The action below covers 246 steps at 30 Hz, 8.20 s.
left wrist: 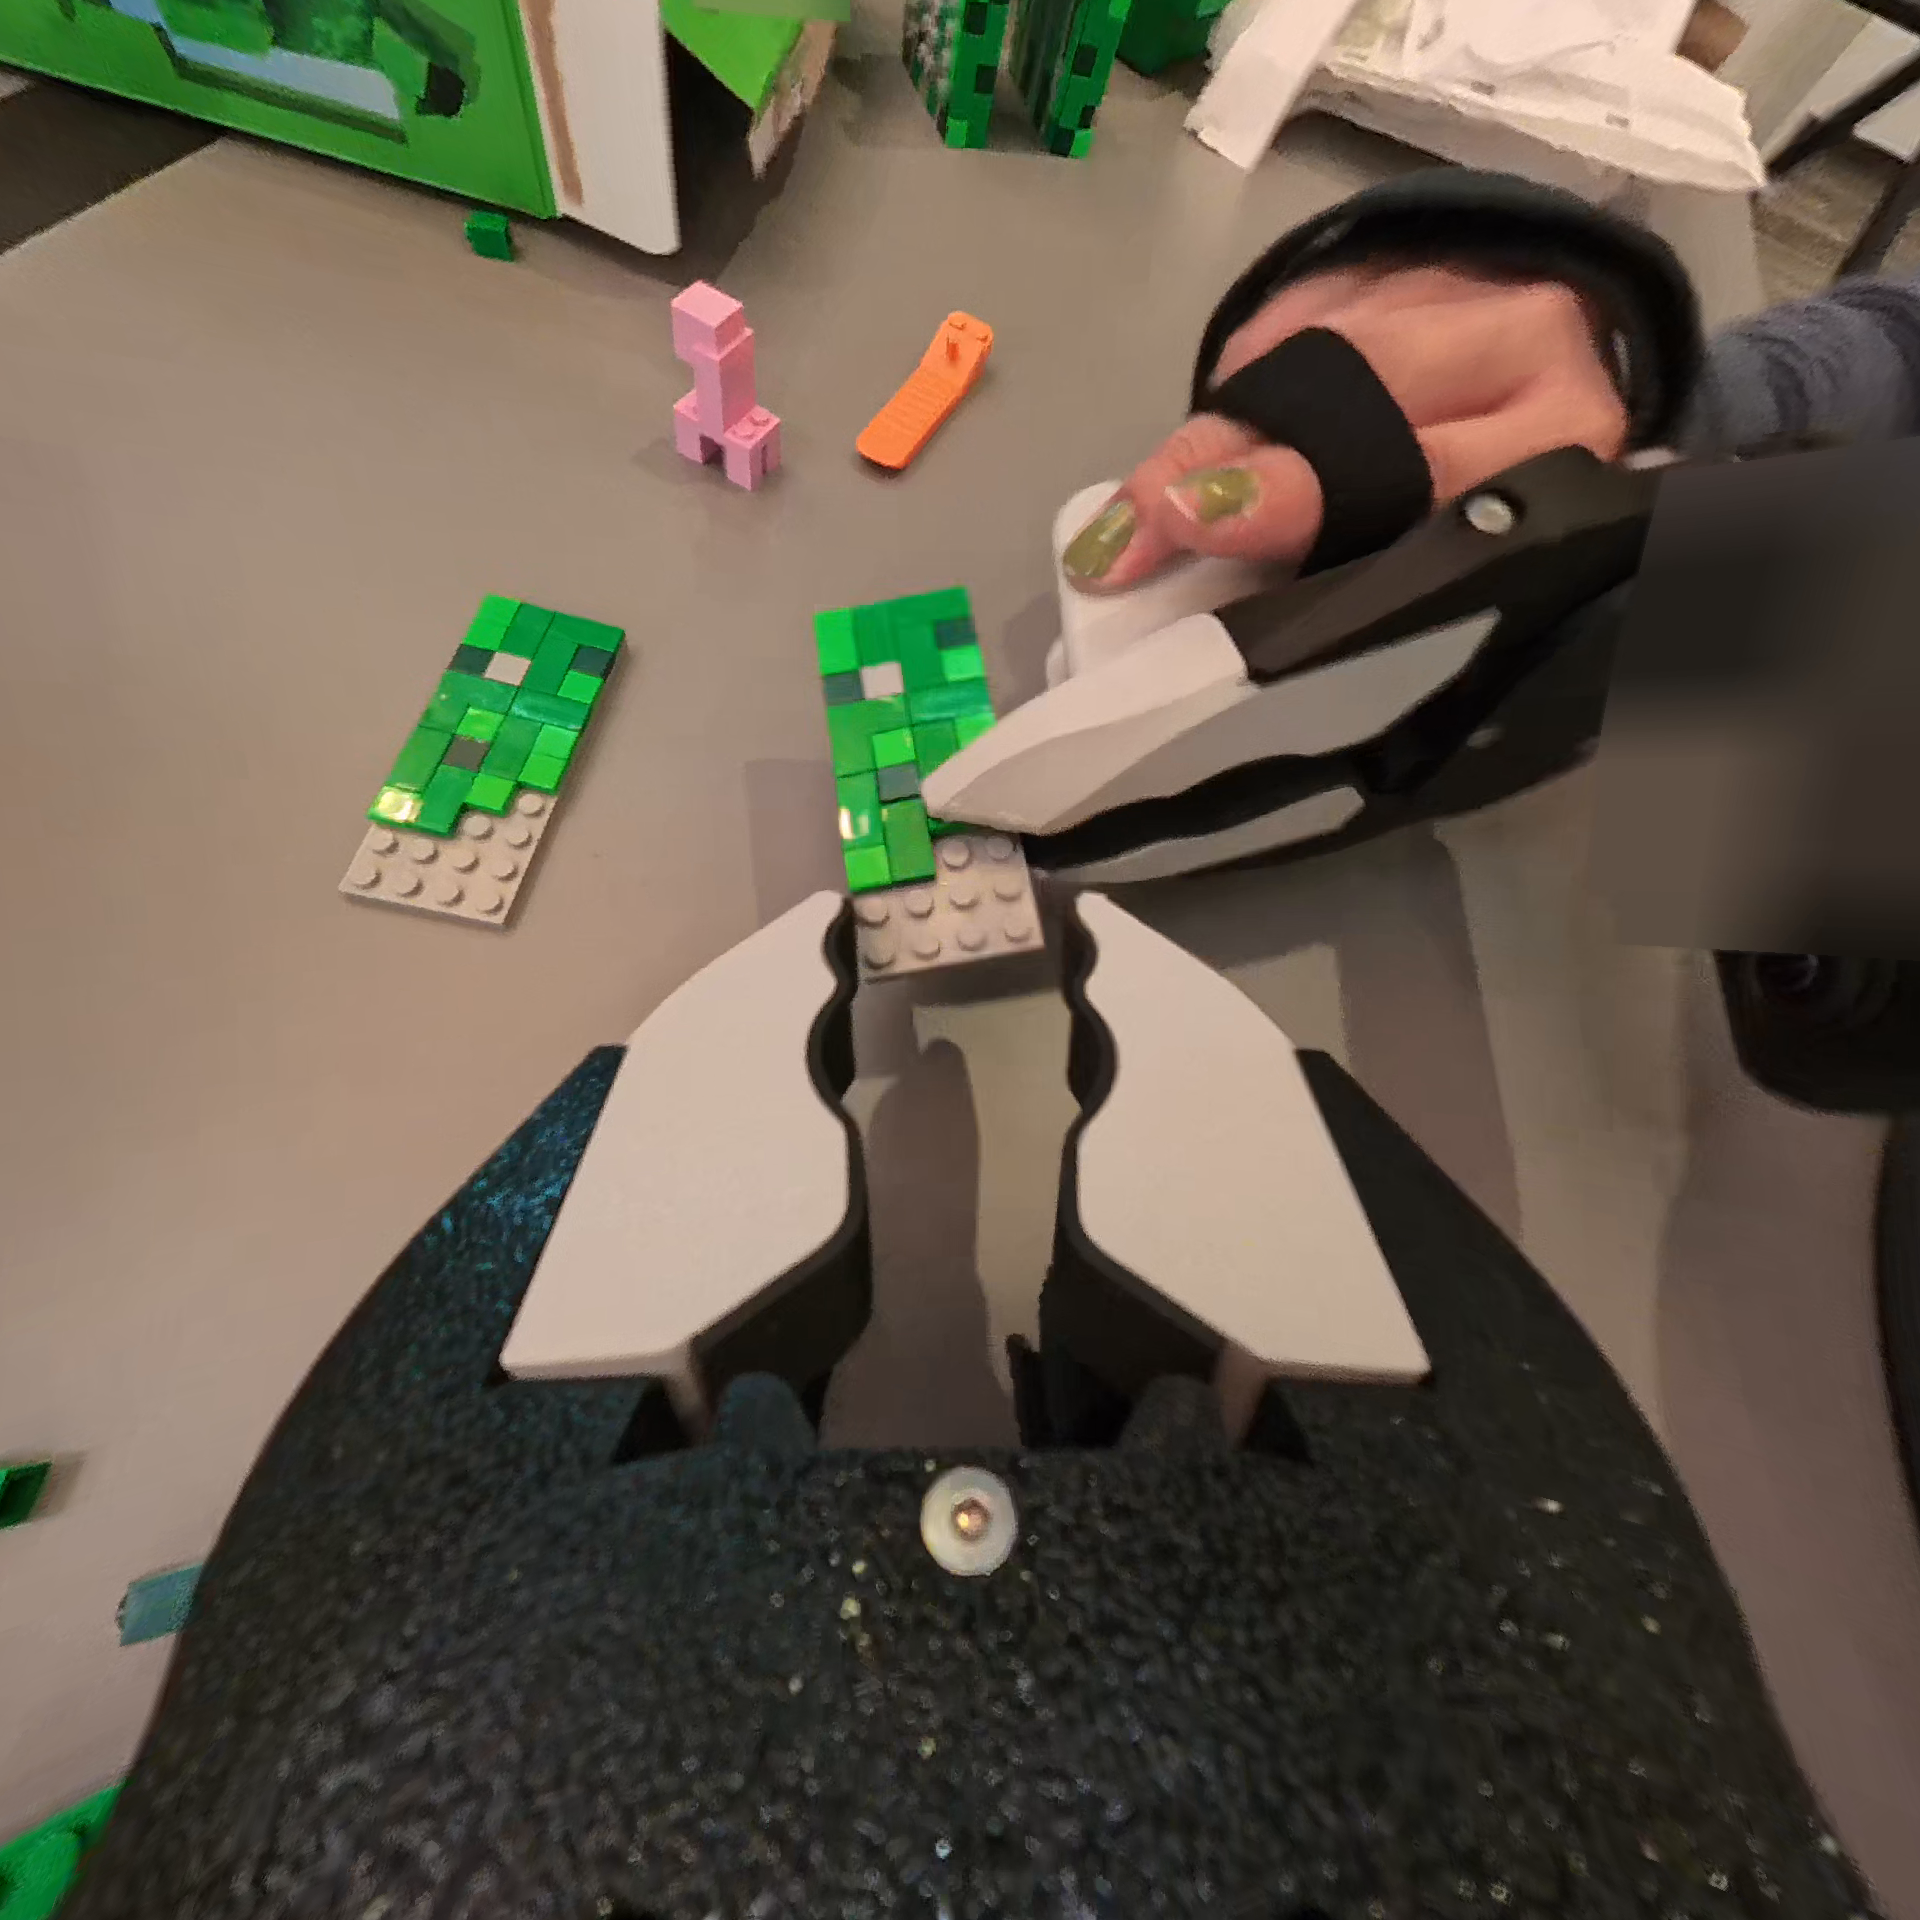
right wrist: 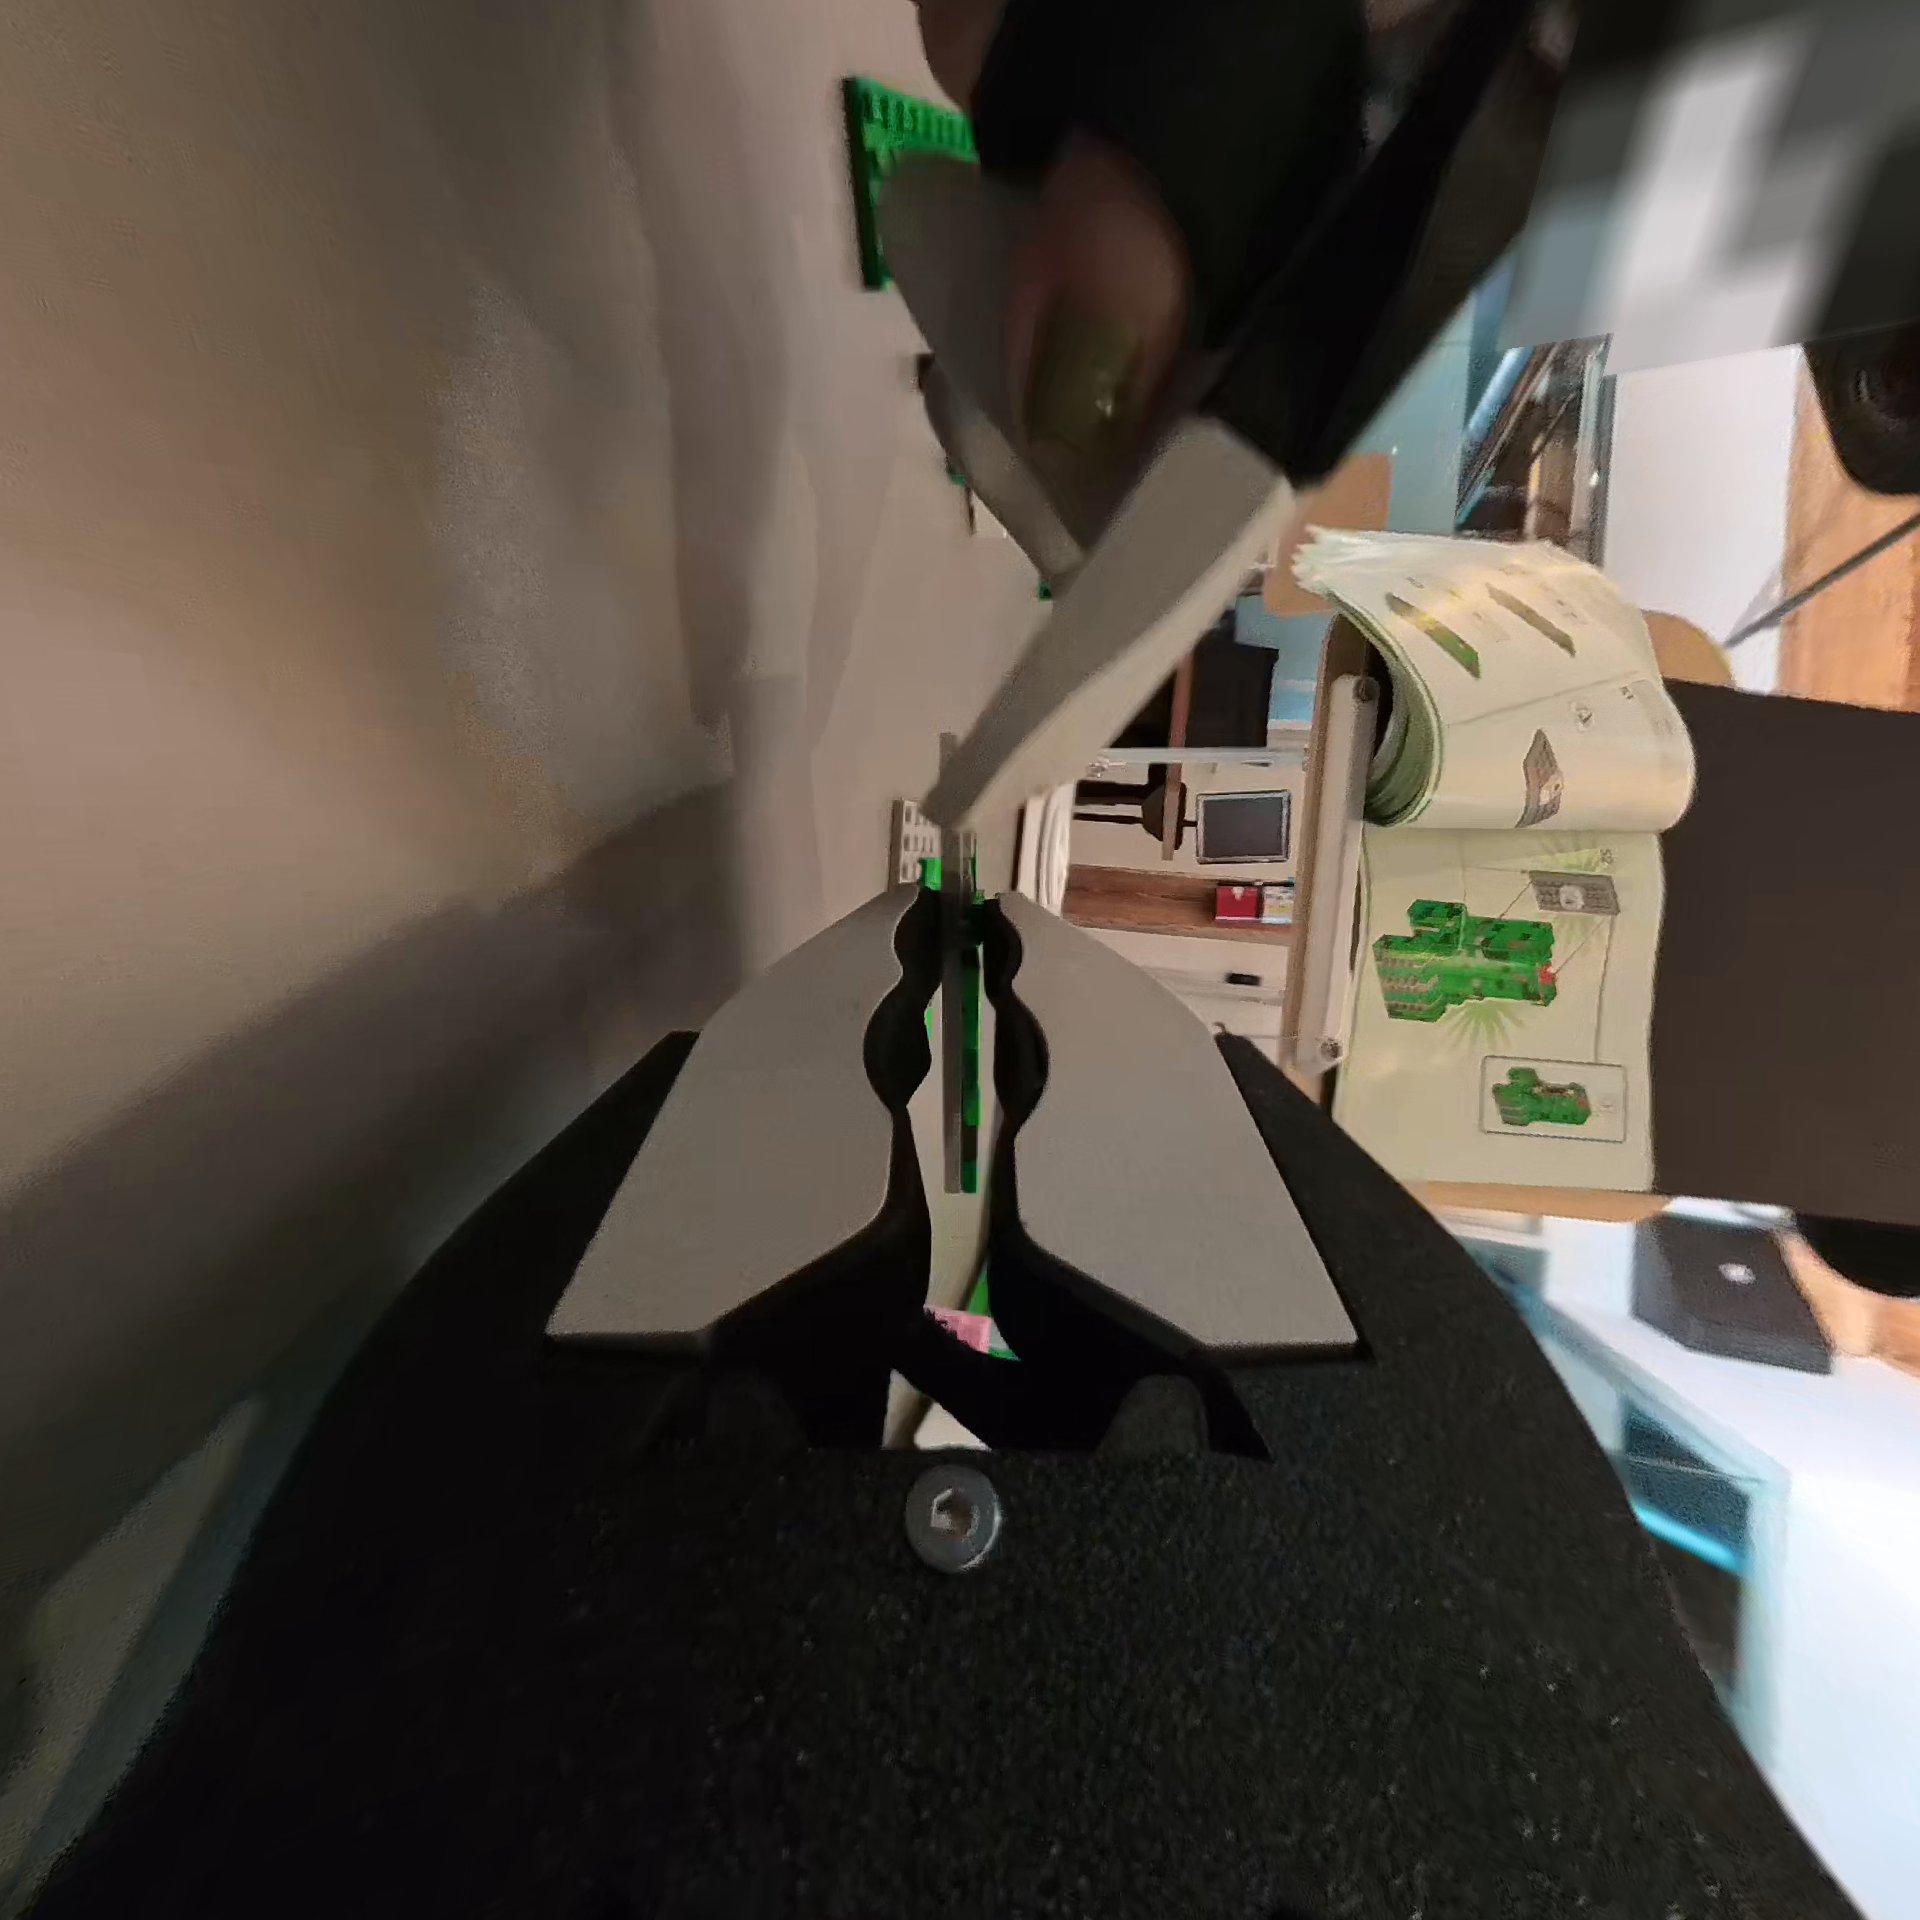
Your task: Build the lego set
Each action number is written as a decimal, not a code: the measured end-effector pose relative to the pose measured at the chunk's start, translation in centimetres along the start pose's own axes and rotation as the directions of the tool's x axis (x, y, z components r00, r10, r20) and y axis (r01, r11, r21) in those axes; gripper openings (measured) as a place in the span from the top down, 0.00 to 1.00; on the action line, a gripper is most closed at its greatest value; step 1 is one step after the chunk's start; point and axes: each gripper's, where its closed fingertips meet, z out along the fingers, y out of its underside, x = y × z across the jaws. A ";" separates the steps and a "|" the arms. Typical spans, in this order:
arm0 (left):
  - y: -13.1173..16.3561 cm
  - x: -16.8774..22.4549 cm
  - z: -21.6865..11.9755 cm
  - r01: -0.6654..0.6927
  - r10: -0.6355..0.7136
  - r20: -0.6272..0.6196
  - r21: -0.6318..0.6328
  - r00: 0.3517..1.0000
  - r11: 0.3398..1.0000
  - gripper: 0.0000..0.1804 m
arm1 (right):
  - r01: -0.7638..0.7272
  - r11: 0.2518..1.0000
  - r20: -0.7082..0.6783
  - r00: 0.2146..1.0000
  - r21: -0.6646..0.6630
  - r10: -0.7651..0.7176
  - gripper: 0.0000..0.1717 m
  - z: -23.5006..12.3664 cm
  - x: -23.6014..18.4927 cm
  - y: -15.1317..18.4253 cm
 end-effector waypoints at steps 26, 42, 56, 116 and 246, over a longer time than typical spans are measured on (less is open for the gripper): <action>-2.8 4.1 -2.0 -0.784 0.738 0.294 0.072 0.607 0.616 0.97 | -0.592 0.765 0.465 0.767 0.252 0.441 0.97 -5.3 2.9 -2.9; -2.9 1.7 -2.9 -0.360 0.331 0.150 0.246 0.931 0.900 0.74 | -0.281 0.924 0.007 0.957 0.260 0.289 0.97 -2.3 5.3 -1.1; -3.3 -1.2 -4.3 -0.170 0.097 0.239 0.303 0.966 0.938 0.80 | 0.101 0.993 -0.222 0.971 0.068 -0.083 0.97 1.1 5.1 -1.9; 6.3 -8.2 -18.3 -0.334 0.199 0.472 0.222 0.859 0.916 0.81 | -0.827 0.485 -0.175 0.453 0.284 0.874 0.96 8.6 8.9 -1.8; 7.7 -7.1 -19.1 -0.141 0.101 0.145 0.302 0.984 0.943 0.81 | -0.289 0.928 0.905 0.414 0.236 -0.101 0.95 10.7 6.4 -17.9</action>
